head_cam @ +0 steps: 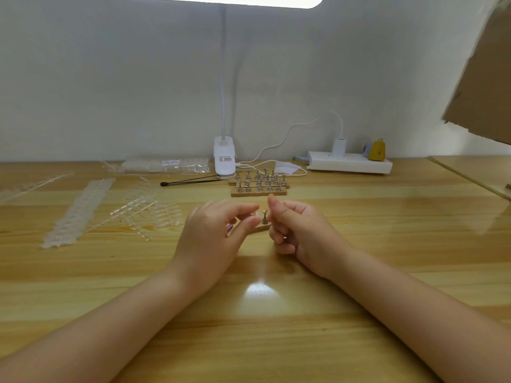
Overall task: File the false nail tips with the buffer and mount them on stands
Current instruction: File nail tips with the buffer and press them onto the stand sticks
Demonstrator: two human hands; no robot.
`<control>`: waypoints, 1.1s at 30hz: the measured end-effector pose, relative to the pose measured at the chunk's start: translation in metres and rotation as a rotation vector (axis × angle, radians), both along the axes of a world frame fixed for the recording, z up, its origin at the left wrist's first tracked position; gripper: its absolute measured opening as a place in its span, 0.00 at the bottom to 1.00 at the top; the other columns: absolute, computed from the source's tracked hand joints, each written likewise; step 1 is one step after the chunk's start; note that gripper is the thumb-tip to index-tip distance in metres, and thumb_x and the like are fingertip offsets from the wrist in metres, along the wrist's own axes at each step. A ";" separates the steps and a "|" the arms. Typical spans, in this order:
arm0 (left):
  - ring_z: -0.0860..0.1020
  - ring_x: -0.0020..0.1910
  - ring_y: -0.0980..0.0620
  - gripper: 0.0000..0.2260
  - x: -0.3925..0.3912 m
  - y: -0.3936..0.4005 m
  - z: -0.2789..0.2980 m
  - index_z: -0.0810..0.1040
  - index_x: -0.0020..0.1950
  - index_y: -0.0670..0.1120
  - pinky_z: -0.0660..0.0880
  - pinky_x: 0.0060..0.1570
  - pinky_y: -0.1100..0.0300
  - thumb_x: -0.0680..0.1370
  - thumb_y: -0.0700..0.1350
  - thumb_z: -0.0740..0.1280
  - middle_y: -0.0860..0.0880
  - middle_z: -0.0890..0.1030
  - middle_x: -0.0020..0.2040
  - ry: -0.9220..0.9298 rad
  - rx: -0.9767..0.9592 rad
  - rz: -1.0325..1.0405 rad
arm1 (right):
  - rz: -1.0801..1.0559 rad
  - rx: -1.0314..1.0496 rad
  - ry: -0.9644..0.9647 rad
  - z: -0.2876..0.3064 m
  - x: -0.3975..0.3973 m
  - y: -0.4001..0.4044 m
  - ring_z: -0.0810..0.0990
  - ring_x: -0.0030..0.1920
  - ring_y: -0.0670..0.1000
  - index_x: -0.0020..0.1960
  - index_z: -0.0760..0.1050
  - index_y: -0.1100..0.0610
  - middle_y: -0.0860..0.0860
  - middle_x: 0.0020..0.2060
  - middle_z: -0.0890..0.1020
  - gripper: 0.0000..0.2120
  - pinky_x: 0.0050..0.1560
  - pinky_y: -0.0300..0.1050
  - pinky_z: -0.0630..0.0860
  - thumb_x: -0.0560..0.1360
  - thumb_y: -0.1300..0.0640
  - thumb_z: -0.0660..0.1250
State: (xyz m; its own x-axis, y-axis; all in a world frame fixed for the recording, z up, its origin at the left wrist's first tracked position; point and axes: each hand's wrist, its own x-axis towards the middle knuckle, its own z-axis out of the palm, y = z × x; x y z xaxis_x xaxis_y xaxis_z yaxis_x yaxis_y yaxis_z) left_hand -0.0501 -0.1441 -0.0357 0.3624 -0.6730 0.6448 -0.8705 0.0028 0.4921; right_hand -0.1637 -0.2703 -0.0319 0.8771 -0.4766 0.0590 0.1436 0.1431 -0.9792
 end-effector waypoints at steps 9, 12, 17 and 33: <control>0.75 0.55 0.53 0.09 0.012 -0.005 -0.011 0.77 0.59 0.52 0.59 0.53 0.59 0.80 0.49 0.63 0.57 0.82 0.50 -0.144 0.219 0.205 | -0.483 -0.856 0.246 -0.008 -0.002 -0.005 0.71 0.28 0.45 0.34 0.80 0.56 0.45 0.24 0.74 0.11 0.33 0.43 0.70 0.74 0.55 0.68; 0.75 0.56 0.53 0.09 0.012 -0.007 -0.013 0.76 0.59 0.52 0.59 0.54 0.60 0.80 0.49 0.62 0.57 0.82 0.50 -0.173 0.242 0.193 | -0.481 -1.083 0.354 -0.011 0.004 -0.005 0.77 0.34 0.48 0.42 0.83 0.54 0.45 0.30 0.79 0.09 0.38 0.44 0.74 0.75 0.53 0.66; 0.76 0.54 0.54 0.09 0.013 -0.007 -0.013 0.76 0.58 0.51 0.59 0.55 0.61 0.80 0.49 0.62 0.57 0.82 0.49 -0.156 0.217 0.186 | -0.501 -1.248 0.488 -0.013 0.009 -0.005 0.79 0.45 0.52 0.47 0.83 0.53 0.50 0.39 0.83 0.14 0.43 0.47 0.77 0.78 0.47 0.62; 0.77 0.52 0.52 0.08 0.012 -0.005 -0.012 0.78 0.57 0.50 0.60 0.53 0.61 0.79 0.48 0.65 0.56 0.82 0.50 -0.161 0.142 0.163 | -0.530 -1.230 0.252 -0.011 0.000 0.000 0.77 0.38 0.48 0.47 0.82 0.52 0.45 0.36 0.80 0.06 0.39 0.42 0.71 0.77 0.54 0.66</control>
